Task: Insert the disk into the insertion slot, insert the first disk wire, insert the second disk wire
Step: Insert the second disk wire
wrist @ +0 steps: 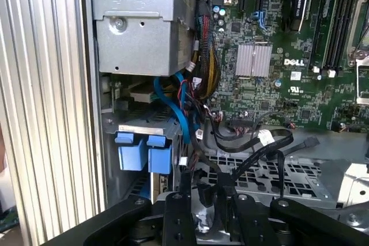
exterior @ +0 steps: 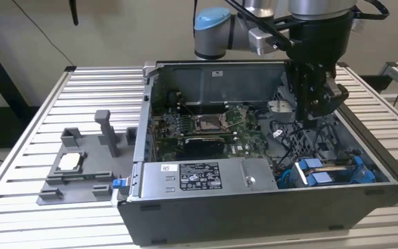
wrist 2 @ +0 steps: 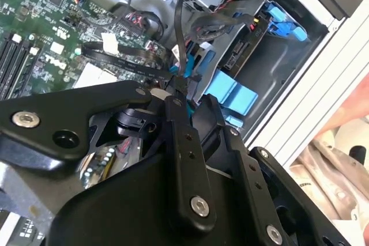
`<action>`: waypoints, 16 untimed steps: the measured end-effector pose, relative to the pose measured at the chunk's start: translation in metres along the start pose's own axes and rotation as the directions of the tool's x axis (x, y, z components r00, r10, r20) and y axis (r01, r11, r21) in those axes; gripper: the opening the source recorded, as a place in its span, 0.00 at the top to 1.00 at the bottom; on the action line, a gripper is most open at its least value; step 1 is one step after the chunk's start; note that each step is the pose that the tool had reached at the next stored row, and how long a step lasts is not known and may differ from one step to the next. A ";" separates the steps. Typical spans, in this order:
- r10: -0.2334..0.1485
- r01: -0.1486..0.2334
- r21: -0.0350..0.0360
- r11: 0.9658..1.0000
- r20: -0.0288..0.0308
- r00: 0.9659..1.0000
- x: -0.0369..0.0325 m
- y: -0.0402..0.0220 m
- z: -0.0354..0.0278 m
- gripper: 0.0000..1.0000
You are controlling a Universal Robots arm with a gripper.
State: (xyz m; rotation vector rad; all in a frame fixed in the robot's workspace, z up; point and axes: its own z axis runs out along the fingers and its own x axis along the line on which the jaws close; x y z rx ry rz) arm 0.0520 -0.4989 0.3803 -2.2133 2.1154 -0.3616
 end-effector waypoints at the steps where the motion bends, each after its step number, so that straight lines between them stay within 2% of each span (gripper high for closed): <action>1: 0.000 0.000 0.002 1.000 -0.001 1.000 -0.0001 0.0002 0.0002 0.67; 4: -0.001 0.001 0.006 1.000 -0.002 1.000 0.0000 0.0007 0.0004 0.69; 5: 0.000 0.001 0.007 1.000 -0.002 1.000 -0.0001 0.0008 0.0005 0.76; 6: -0.001 0.001 0.008 1.000 -0.002 1.000 -0.0001 0.0008 0.0006 0.76; 10: -0.001 0.001 0.008 1.000 -0.002 1.000 -0.0002 0.0010 0.0011 0.76; 12: -0.001 0.001 0.009 1.000 -0.003 1.000 -0.0003 0.0011 0.0016 0.79; 13: -0.001 0.001 0.008 1.000 -0.003 1.000 -0.0003 0.0011 0.0018 0.84; 16: -0.001 0.001 0.008 1.000 -0.004 1.000 -0.0003 0.0013 0.0023 0.84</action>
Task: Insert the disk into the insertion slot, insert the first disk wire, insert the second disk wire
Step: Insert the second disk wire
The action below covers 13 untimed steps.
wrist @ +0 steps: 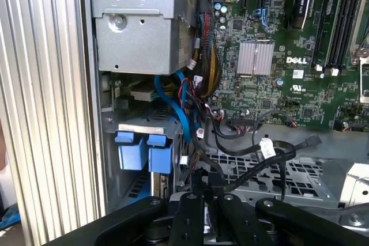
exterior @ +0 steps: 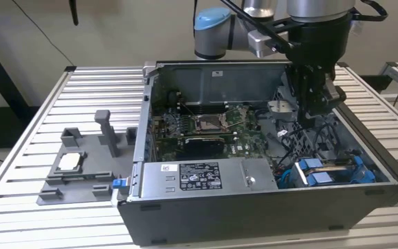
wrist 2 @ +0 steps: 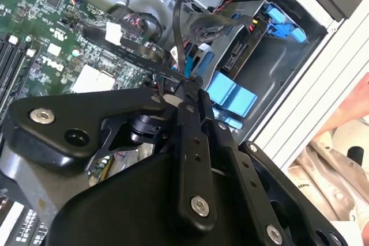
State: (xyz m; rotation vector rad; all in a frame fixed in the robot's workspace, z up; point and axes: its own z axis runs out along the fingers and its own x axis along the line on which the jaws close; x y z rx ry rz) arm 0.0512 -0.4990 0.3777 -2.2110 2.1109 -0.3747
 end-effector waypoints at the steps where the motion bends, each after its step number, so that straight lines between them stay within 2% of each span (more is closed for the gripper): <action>1: 0.000 0.000 0.000 1.000 0.000 1.000 0.0001 0.0001 0.0001 0.84; 6: 0.000 0.000 0.000 1.000 0.000 1.000 0.0030 -0.0016 0.0014 0.84; 13: -0.002 0.002 -0.016 1.000 0.003 1.000 0.0188 -0.0127 0.0072 0.84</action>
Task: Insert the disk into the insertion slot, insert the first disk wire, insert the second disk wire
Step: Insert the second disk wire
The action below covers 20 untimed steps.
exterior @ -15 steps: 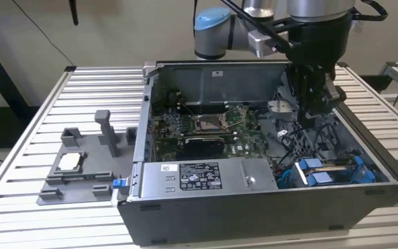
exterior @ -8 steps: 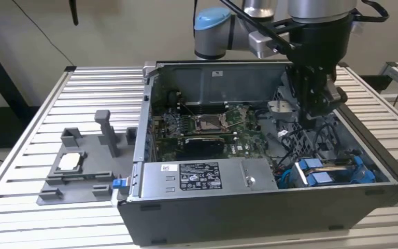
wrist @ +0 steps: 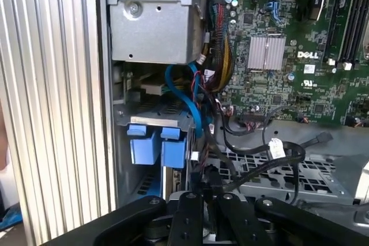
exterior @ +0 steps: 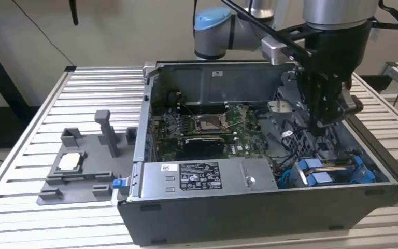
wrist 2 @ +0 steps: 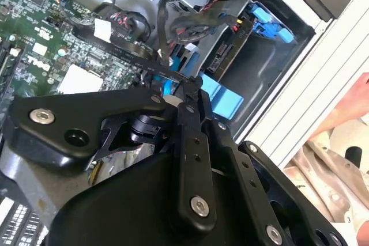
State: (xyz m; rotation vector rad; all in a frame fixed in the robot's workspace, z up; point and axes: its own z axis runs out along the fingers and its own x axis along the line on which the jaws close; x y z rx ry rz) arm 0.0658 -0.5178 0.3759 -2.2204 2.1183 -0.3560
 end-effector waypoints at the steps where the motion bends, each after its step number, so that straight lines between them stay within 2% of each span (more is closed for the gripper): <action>1: 0.000 0.000 -0.002 1.000 0.000 1.000 0.0025 -0.0015 0.0008 0.84; 10: -0.002 0.002 -0.021 1.000 0.004 1.000 0.0266 -0.0119 0.0075 0.84; 11: -0.002 0.002 -0.022 1.000 0.007 1.000 0.0285 -0.0124 0.0084 0.84; 12: 0.000 0.000 -0.022 1.000 0.017 1.000 0.0292 -0.0127 0.0087 0.84; 16: 0.015 -0.013 -0.020 1.000 0.088 0.996 0.0309 -0.0140 0.0098 0.84; 19: 0.024 -0.022 -0.019 1.000 0.134 0.991 0.0333 -0.0153 0.0114 0.84; 20: 0.027 -0.024 -0.019 1.000 0.147 0.989 0.0342 -0.0157 0.0119 0.84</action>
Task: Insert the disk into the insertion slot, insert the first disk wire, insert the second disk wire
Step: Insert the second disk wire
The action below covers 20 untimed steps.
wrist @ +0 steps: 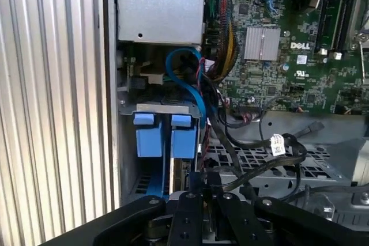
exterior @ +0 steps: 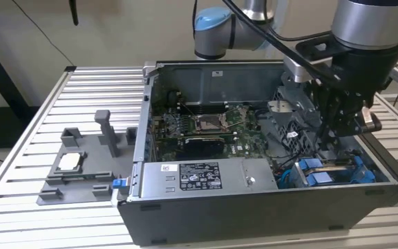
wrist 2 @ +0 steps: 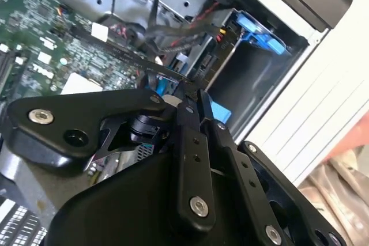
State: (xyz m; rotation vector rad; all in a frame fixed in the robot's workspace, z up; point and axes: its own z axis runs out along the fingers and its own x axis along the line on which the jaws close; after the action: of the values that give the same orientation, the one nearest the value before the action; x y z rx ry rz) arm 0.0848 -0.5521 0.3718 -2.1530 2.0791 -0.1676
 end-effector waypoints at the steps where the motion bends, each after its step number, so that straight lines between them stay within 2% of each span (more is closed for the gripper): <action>1: 0.002 -0.002 0.000 1.000 0.012 1.000 0.0010 -0.0004 0.0005 0.84; 2: 0.003 -0.003 0.000 1.000 0.017 1.000 0.0029 -0.0013 0.0010 0.84; 5: 0.004 -0.004 -0.018 1.000 0.018 1.000 0.0091 -0.0067 0.0027 0.84; 6: 0.004 -0.004 -0.021 1.000 0.018 1.000 0.0106 -0.0084 0.0039 0.84; 10: 0.005 -0.004 -0.030 1.000 0.021 1.000 0.0160 -0.0134 0.0091 0.84; 15: 0.006 -0.005 -0.062 0.998 0.022 1.000 0.0203 -0.0192 0.0131 0.84; 18: 0.008 -0.006 -0.073 0.997 0.027 1.000 0.0213 -0.0239 0.0160 0.84; 20: 0.009 -0.007 -0.080 0.997 0.031 0.999 0.0214 -0.0246 0.0174 0.84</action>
State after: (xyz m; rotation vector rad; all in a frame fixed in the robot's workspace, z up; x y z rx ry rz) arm 0.1128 -0.5723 0.3587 -2.1766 2.1116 -0.0512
